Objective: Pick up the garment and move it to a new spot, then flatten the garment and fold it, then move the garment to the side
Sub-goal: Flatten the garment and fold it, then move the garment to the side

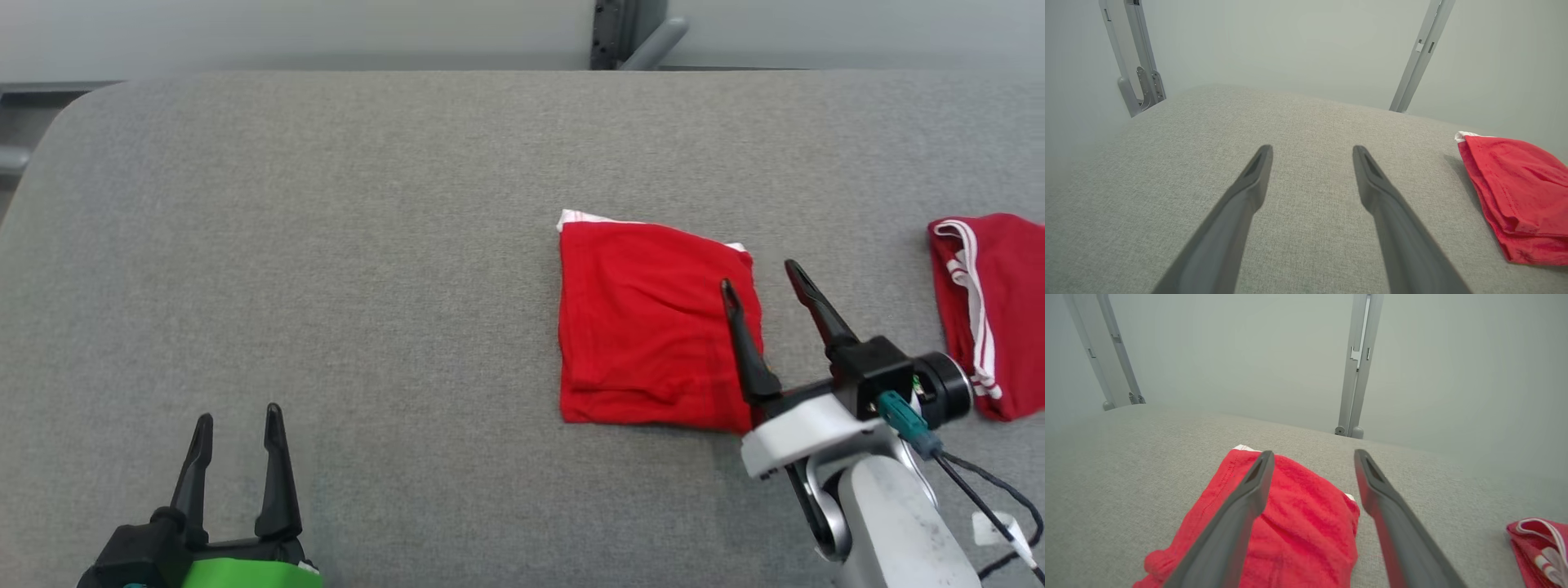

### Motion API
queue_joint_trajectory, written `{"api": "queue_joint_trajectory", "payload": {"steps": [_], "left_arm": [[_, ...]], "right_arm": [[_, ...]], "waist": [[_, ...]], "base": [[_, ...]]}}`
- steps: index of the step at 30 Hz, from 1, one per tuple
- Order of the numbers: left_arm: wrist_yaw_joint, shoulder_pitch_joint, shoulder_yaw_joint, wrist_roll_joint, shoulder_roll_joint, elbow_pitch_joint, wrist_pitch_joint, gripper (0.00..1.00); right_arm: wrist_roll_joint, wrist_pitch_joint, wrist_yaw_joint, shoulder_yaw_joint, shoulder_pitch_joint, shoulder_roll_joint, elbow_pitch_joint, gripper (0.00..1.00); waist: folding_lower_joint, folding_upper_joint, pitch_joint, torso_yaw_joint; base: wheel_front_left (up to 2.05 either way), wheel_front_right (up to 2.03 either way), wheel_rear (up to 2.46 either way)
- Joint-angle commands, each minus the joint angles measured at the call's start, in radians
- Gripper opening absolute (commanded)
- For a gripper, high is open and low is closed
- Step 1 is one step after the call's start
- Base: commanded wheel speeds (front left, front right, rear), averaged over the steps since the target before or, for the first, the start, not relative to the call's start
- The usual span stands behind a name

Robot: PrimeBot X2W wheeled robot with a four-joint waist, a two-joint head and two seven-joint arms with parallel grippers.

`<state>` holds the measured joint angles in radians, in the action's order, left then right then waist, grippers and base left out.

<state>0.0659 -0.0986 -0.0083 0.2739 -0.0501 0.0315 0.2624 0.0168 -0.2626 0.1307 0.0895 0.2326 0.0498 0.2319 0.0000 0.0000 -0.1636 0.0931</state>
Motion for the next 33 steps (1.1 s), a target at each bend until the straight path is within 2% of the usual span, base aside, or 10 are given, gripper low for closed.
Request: {"api": "queue_joint_trajectory", "payload": {"steps": [1, 8, 20, 29, 33], "left_arm": [[0.005, -0.011, 0.006, -0.007, -0.002, -0.004, 0.003, 1.00], [0.027, -0.026, 0.046, -0.048, -0.002, 0.002, 0.003, 1.00], [0.053, -0.051, 0.057, -0.090, -0.002, 0.041, 0.003, 1.00], [0.058, -0.059, 0.048, -0.103, -0.002, 0.036, 0.003, 1.00], [0.059, -0.054, 0.044, -0.099, -0.002, 0.032, 0.003, 1.00]], "right_arm": [[0.007, -0.002, 0.000, -0.006, -0.018, 0.002, -0.009, 1.00], [0.005, -0.002, 0.000, -0.101, -0.137, 0.014, -0.099, 1.00], [-0.033, -0.002, 0.000, -0.237, -0.263, 0.006, -0.068, 1.00], [-0.047, -0.002, 0.000, -0.247, -0.253, 0.001, -0.068, 1.00], [-0.174, 0.000, 0.000, -0.178, -0.215, 0.000, -0.023, 1.00]], "waist": [[0.0000, 0.0000, 0.038, -0.050], [0.0000, 0.0000, 0.064, -0.090], [0.0000, 0.0000, 0.111, -0.062], [0.0000, 0.0000, 0.108, -0.048], [0.0000, 0.0000, 0.097, -0.042]], "base": [[0.00, 0.00, 0.00], [0.00, 0.00, 0.00], [0.00, 0.00, 0.00], [0.00, 0.00, 0.00], [0.00, 0.00, 0.00]]}}
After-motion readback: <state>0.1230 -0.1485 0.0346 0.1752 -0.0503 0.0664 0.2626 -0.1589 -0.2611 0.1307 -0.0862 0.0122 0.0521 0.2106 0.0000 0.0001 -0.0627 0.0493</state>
